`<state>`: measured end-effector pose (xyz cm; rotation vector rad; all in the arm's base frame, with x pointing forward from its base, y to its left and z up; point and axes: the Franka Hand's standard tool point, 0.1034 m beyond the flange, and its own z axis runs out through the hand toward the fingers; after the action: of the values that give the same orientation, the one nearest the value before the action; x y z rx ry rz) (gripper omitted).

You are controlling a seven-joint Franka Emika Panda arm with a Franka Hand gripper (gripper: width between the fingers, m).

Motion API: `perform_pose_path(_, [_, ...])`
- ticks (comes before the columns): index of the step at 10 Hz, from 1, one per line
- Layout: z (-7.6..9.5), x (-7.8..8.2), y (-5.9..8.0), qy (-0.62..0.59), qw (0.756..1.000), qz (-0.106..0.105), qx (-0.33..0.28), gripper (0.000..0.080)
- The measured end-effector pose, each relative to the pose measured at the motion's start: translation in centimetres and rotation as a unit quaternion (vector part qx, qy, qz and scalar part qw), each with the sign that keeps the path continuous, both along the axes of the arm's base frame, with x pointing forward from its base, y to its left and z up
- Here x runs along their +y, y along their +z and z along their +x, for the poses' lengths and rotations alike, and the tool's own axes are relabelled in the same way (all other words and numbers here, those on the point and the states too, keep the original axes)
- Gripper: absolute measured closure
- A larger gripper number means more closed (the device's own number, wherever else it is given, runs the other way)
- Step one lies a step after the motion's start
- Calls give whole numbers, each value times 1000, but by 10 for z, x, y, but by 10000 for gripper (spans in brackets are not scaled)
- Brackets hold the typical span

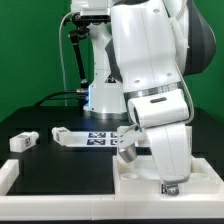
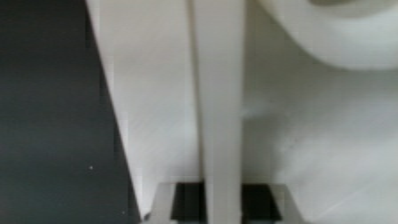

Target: Assemble square table

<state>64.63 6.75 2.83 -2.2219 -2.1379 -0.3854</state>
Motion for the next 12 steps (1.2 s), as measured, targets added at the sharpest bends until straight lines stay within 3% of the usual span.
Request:
perform_pose_path(1, [0, 0, 0, 0, 1000, 0, 0, 709])
perform_pose_path(2, [0, 0, 0, 0, 1000, 0, 0, 478])
perform_pose_path(3, [0, 0, 0, 0, 1000, 0, 0, 343])
perform_pose_path(4, [0, 0, 0, 0, 1000, 0, 0, 343])
perform_pose_path(5, [0, 0, 0, 0, 1000, 0, 0, 198])
perform_pose_path(6, [0, 0, 0, 0, 1000, 0, 0, 156])
perform_pose_path(12, [-1, -2, -2, -2, 1000, 0, 3, 150])
